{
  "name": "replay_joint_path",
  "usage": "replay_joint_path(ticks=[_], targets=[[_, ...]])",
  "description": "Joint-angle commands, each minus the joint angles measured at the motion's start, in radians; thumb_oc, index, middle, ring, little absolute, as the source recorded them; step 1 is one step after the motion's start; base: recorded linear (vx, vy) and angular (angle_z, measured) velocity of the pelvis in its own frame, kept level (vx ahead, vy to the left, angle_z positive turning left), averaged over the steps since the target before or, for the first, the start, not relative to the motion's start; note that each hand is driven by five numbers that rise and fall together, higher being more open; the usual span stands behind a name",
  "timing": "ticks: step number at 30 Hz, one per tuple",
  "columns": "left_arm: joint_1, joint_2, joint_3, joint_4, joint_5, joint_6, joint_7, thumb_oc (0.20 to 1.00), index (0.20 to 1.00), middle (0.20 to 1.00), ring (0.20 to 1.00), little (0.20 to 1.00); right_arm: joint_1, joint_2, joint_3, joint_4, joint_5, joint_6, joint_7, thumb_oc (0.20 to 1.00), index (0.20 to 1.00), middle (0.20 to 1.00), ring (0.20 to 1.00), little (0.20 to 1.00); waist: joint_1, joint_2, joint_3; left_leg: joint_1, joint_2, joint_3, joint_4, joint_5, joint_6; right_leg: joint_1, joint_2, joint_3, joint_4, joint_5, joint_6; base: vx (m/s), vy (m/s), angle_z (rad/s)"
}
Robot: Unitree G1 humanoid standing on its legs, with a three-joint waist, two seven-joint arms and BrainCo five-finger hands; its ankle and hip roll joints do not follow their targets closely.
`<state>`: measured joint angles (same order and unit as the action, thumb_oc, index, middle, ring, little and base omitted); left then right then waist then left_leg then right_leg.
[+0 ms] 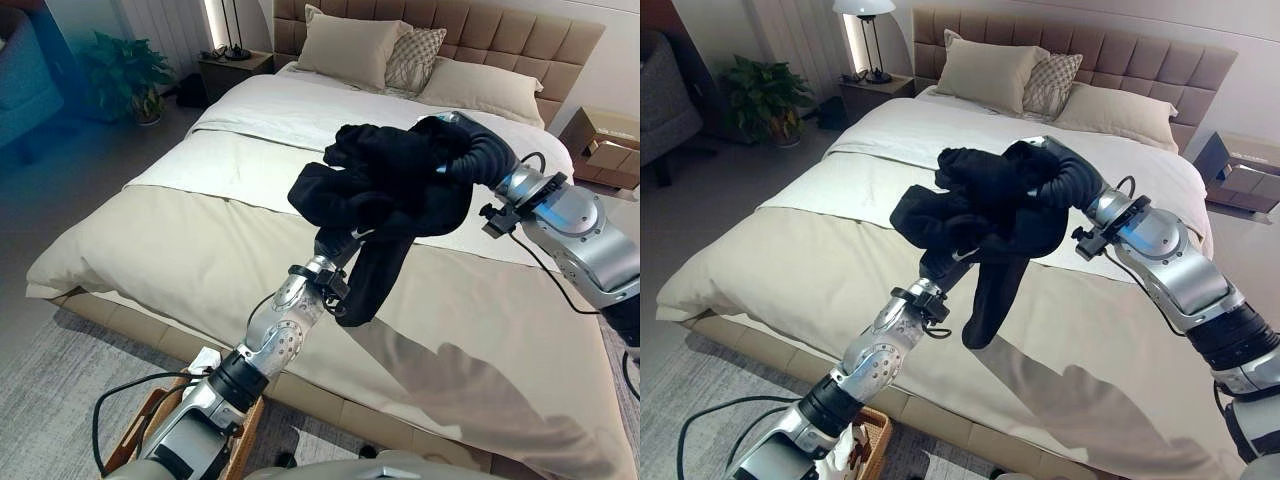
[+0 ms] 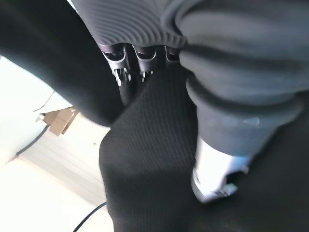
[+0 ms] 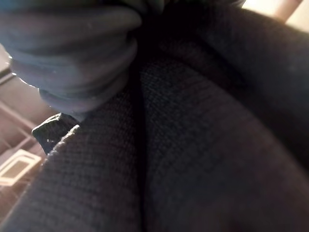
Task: Pick up clothes into the bucket
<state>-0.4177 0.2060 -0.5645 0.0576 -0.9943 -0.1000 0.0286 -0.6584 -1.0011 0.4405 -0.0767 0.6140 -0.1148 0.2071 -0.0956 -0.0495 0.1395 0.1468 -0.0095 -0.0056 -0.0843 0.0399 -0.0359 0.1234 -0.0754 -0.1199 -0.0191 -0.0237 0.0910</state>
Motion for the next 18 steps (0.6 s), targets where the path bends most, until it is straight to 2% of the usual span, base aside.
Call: replay_joint_path(ticks=[1, 4, 5, 6, 7, 8, 9, 16, 18], targets=[[-0.063, -0.035, 0.009, -0.055, 0.043, -0.051, -0.058, 0.200, 0.200, 0.200, 0.200, 0.200, 0.013, -0.021, 0.012, -0.071, 0.045, -0.025, 0.003, 0.200, 0.200, 0.200, 0.200, 0.200, 0.016, -0.050, -0.073, -0.031, -0.013, -0.031, 0.085, -0.091, -0.004, -0.073, -0.084, -0.015, 0.119, 0.002, 0.059, 0.00, 0.000, 0.00], [-0.062, -0.033, 0.017, -0.064, 0.062, -0.060, -0.053, 0.200, 0.200, 0.200, 0.200, 0.200, 0.022, -0.006, 0.002, -0.073, 0.042, -0.029, -0.001, 0.200, 0.200, 0.200, 0.200, 0.200, 0.018, -0.049, -0.075, -0.033, -0.014, -0.032, 0.083, -0.089, -0.003, -0.071, -0.085, -0.014, 0.116, 0.003, 0.058, 0.00, 0.000, 0.00], [-0.062, -0.031, 0.020, -0.066, 0.070, -0.062, -0.052, 0.200, 0.200, 0.200, 0.200, 0.200, 0.027, -0.003, -0.004, -0.076, 0.040, -0.029, -0.002, 0.278, 0.278, 0.278, 0.278, 0.278, 0.018, -0.049, -0.076, -0.033, -0.014, -0.033, 0.082, -0.089, -0.003, -0.070, -0.085, -0.014, 0.114, 0.003, 0.058, 0.00, 0.000, 0.00], [-0.061, -0.033, 0.022, -0.070, 0.074, -0.064, -0.050, 0.200, 0.200, 0.200, 0.200, 0.200, 0.035, 0.003, -0.012, -0.080, 0.036, -0.030, -0.004, 0.451, 0.451, 0.451, 0.451, 0.451, 0.018, -0.049, -0.076, -0.034, -0.015, -0.033, 0.082, -0.089, -0.002, -0.070, -0.086, -0.014, 0.114, 0.003, 0.058, 0.00, 0.000, 0.00], [-0.061, -0.033, 0.030, -0.075, 0.084, -0.069, -0.045, 0.200, 0.200, 0.200, 0.200, 0.200, 0.047, 0.012, -0.021, -0.083, 0.035, -0.029, -0.004, 0.485, 0.485, 0.485, 0.485, 0.485, 0.018, -0.049, -0.077, -0.034, -0.015, -0.035, 0.081, -0.089, -0.002, -0.070, -0.086, -0.014, 0.114, 0.004, 0.058, 0.00, 0.000, 0.00], [-0.059, -0.033, 0.034, -0.078, 0.089, -0.071, -0.043, 0.200, 0.200, 0.200, 0.200, 0.200, 0.055, 0.015, -0.026, -0.087, 0.034, -0.028, -0.002, 0.570, 0.570, 0.570, 0.570, 0.570, 0.019, -0.049, -0.077, -0.034, -0.016, -0.035, 0.081, -0.089, -0.001, -0.070, -0.086, -0.013, 0.113, 0.004, 0.058, 0.00, 0.000, 0.00], [-0.055, -0.035, 0.040, -0.083, 0.096, -0.075, -0.040, 0.200, 0.200, 0.200, 0.200, 0.200, 0.064, 0.019, -0.032, -0.094, 0.030, -0.027, 0.001, 1.000, 1.000, 1.000, 1.000, 1.000, 0.019, -0.049, -0.077, -0.034, -0.016, -0.035, 0.081, -0.089, -0.001, -0.069, -0.087, -0.014, 0.113, 0.004, 0.058, 0.00, 0.000, 0.00], [-0.037, -0.044, 0.060, -0.101, 0.101, -0.089, -0.032, 0.200, 0.200, 0.200, 0.200, 0.200, 0.114, 0.051, -0.085, -0.108, 0.025, -0.034, -0.017, 1.000, 1.000, 1.000, 1.000, 1.000, 0.020, -0.048, -0.076, -0.035, -0.022, -0.035, 0.081, -0.089, 0.004, -0.072, -0.091, -0.011, 0.116, 0.007, 0.060, 0.00, 0.000, 0.00], [-0.007, -0.045, 0.091, -0.127, 0.074, -0.094, -0.027, 0.200, 0.200, 0.200, 0.200, 0.200, 0.166, 0.107, -0.168, -0.092, 0.004, -0.049, -0.069, 1.000, 1.000, 1.000, 1.000, 1.000, 0.022, -0.044, -0.075, -0.036, -0.024, -0.035, 0.080, -0.092, 0.008, -0.072, -0.094, -0.010, 0.112, 0.010, 0.064, 0.00, 0.000, 0.00]])
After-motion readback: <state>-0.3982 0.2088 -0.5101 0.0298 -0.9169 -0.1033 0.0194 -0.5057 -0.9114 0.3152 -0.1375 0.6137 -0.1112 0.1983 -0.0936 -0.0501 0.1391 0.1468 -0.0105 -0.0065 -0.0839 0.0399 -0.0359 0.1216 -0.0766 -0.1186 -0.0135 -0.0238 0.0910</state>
